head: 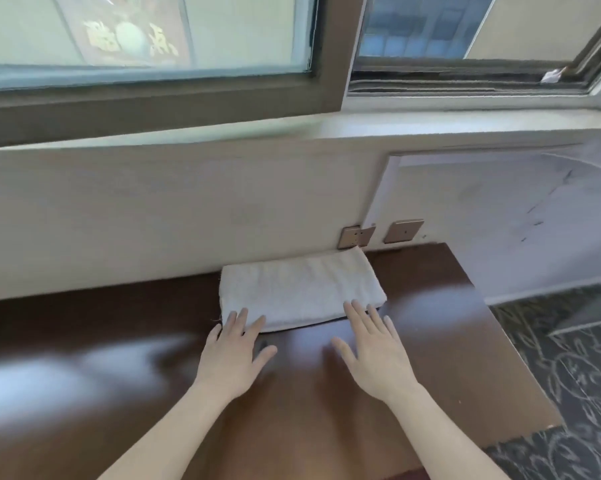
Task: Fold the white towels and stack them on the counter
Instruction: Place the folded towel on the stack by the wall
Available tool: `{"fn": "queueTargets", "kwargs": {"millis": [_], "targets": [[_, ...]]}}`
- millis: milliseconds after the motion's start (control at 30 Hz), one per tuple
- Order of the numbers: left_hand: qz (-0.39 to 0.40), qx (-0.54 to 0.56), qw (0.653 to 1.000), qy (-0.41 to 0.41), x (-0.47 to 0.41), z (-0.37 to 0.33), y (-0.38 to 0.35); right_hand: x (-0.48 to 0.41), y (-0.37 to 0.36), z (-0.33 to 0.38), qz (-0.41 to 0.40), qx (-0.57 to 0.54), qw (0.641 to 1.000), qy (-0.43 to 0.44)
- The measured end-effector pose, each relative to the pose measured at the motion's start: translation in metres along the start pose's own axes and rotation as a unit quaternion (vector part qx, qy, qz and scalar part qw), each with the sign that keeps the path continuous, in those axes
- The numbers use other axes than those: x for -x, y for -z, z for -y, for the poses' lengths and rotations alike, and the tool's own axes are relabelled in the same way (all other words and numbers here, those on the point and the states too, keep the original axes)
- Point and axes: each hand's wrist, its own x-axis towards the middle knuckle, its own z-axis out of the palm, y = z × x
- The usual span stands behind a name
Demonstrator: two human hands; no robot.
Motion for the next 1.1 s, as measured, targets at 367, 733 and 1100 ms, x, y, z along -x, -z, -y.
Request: {"fn": "queueTargets", "kwargs": {"millis": [367, 733, 1100], "targets": [[-0.023, 0.021, 0.998, -0.045, -0.060, 0.001, -0.035, -0.088, -0.050, -0.028, 0.042, 0.057, 0.995, 0.071], [-0.050, 0.008, 0.999, -0.008, -0.099, 0.002, -0.054, -0.137, -0.068, -0.064, 0.050, 0.056, 0.985, 0.153], [-0.065, -0.022, 0.998, -0.001, -0.108, -0.002, -0.051, -0.162, -0.066, -0.076, 0.010, 0.034, 0.979, 0.202]]}}
